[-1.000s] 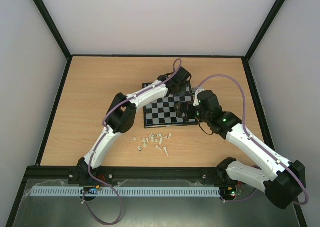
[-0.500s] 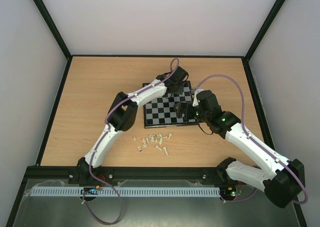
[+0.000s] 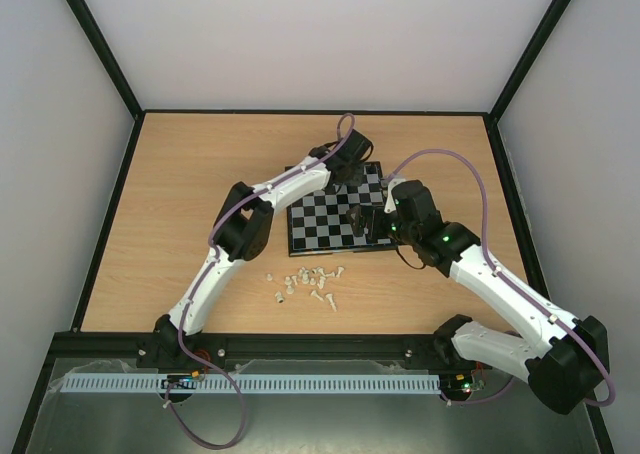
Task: Set up the chess pieces on the board
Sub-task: Place the chess piece on the chessboard.
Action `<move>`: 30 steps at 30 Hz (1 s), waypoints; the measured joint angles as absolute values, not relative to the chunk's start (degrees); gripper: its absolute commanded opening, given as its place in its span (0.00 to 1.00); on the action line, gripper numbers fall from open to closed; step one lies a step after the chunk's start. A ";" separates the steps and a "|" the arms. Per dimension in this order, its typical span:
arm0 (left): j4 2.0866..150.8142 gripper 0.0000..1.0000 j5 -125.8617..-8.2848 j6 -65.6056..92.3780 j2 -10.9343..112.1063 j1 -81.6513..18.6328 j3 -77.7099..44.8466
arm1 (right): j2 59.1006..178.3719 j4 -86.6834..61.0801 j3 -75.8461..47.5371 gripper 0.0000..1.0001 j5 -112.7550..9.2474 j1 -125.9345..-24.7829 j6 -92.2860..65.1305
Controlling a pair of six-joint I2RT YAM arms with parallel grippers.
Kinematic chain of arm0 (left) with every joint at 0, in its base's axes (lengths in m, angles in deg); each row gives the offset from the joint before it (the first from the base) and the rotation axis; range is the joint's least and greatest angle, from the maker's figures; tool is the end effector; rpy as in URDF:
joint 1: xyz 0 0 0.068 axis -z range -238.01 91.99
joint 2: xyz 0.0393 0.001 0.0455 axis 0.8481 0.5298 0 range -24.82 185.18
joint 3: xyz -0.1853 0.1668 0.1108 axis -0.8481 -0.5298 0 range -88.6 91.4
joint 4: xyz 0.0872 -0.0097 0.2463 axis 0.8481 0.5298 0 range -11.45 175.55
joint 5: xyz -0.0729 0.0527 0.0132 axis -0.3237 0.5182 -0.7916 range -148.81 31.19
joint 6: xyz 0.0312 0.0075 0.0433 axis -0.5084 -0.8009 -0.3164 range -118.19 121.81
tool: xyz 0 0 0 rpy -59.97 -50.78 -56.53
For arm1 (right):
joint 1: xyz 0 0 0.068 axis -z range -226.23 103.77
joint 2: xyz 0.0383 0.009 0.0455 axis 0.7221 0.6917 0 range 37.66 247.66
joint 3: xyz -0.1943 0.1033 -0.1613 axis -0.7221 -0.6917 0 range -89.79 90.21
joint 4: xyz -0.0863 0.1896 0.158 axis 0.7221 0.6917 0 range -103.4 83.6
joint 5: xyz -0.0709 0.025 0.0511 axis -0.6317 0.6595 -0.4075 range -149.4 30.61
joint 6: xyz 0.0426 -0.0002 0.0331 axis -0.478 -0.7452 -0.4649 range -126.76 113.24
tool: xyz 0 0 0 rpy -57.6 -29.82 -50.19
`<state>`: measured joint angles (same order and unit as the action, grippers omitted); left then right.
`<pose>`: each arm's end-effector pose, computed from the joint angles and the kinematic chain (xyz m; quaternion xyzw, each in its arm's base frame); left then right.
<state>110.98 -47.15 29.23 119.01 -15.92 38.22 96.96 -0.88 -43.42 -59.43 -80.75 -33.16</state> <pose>0.4172 -0.3671 0.1723 0.0842 0.9300 -0.1183 0.3377 0.1948 0.1338 0.2970 -0.0597 0.8434 0.2705 0.4605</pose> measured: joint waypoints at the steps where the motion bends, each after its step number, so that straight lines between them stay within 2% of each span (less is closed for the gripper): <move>1: 110.96 0.08 -47.26 29.18 119.01 -15.92 38.22 | 96.99 -0.88 -43.42 0.99 -59.43 -80.75 -33.16; 12: 109.47 0.09 -48.42 29.16 119.40 -15.92 38.55 | 97.05 -0.88 -43.42 0.99 -59.36 -80.75 -33.16; 16: 109.23 0.14 -48.40 29.16 119.40 -15.92 38.88 | 97.07 -0.88 -43.42 0.99 -59.23 -80.75 -33.16; 30: 109.27 0.14 -48.38 29.14 119.40 -15.92 38.97 | 97.36 -0.88 -43.42 0.98 -58.60 -80.75 -33.16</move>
<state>109.27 -48.38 29.14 119.40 -15.92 38.97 97.36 -0.88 -43.42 -58.60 -80.75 -33.16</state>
